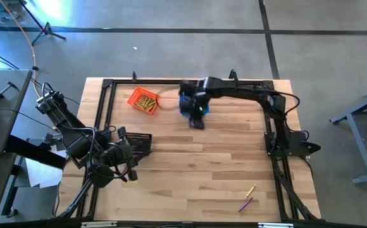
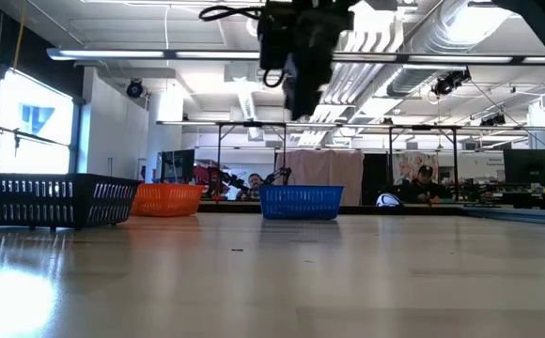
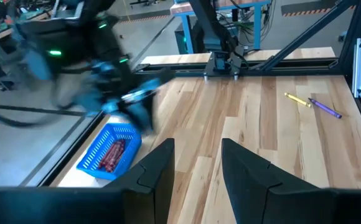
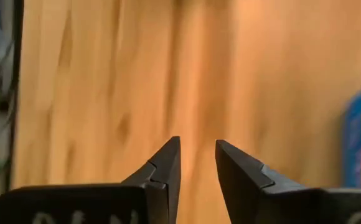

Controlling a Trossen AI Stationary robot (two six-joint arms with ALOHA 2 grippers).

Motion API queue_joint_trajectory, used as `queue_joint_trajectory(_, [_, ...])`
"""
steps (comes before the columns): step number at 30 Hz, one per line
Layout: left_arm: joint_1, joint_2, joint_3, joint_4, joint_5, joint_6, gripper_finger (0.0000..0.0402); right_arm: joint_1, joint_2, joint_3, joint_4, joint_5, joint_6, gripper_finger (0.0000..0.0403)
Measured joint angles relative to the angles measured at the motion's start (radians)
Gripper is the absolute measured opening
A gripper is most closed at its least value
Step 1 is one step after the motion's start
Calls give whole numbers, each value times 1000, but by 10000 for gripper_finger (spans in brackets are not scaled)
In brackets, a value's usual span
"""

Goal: Sort crayons
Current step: Put the yellow crayon into the orange bin

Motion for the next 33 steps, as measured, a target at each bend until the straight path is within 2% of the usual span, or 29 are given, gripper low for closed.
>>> queue_joint_trajectory(4, [0,0,0,0,0,0,117,98,-4,0,-220,85,5,84])
queue_joint_trajectory(7, [0,0,0,-3,0,-1,117,190,-4,0,-308,131,10,84])
queue_joint_trajectory(14, [0,0,0,-31,0,-2,117,417,-8,0,-319,126,52,84])
queue_joint_trajectory(20, [0,0,0,-34,0,-1,117,569,-21,-38,-240,252,159,84])
queue_joint_trajectory(23, [0,0,0,-39,0,-1,117,601,-93,-169,-84,250,234,84])
queue_joint_trajectory(29, [0,0,0,-29,-1,-1,117,647,-311,-567,330,237,478,84])
queue_joint_trajectory(33, [0,0,0,-18,-1,-14,117,721,-450,-776,466,274,640,84])
